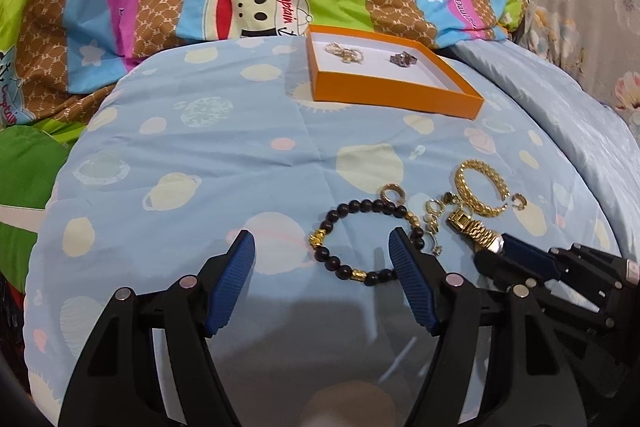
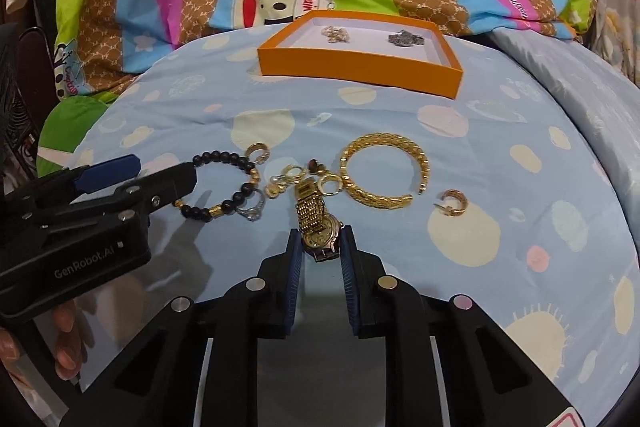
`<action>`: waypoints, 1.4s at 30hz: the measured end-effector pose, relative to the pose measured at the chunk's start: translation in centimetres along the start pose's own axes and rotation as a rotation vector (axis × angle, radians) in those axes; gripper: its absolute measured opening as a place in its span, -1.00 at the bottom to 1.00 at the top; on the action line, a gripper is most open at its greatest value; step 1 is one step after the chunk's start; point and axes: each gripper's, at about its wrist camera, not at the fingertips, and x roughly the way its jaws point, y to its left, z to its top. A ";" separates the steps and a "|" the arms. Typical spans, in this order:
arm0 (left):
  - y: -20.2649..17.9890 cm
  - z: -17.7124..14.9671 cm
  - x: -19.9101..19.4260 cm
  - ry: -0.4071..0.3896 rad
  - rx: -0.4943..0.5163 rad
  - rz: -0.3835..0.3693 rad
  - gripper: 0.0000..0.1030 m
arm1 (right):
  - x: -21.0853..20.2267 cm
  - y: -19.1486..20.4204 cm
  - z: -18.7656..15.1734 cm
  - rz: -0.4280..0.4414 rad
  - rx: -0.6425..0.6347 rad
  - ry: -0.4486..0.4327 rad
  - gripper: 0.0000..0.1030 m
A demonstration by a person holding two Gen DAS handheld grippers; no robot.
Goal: Organize jewelry
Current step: 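Grasp the gold watch with the right tool while the left tool reaches the black bead bracelet, then close the left tool on the black bead bracelet and lift it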
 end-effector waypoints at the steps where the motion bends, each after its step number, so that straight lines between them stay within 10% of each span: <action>1: -0.1 0.0 0.0 0.003 0.008 -0.006 0.31 | -0.1 -0.4 0.0 -0.001 0.011 -0.003 -0.65; 24: -2.8 -0.2 2.1 0.092 0.130 0.008 0.57 | -1.2 -5.3 -1.4 0.025 0.160 -0.010 -0.69; 32: -2.5 -0.3 1.4 0.064 0.115 -0.034 0.03 | -1.1 -5.4 -1.4 0.033 0.167 -0.010 -0.69; 42: -0.6 0.4 1.4 0.044 -0.010 -0.093 0.06 | -1.1 -5.6 -1.4 0.045 0.177 -0.010 -0.69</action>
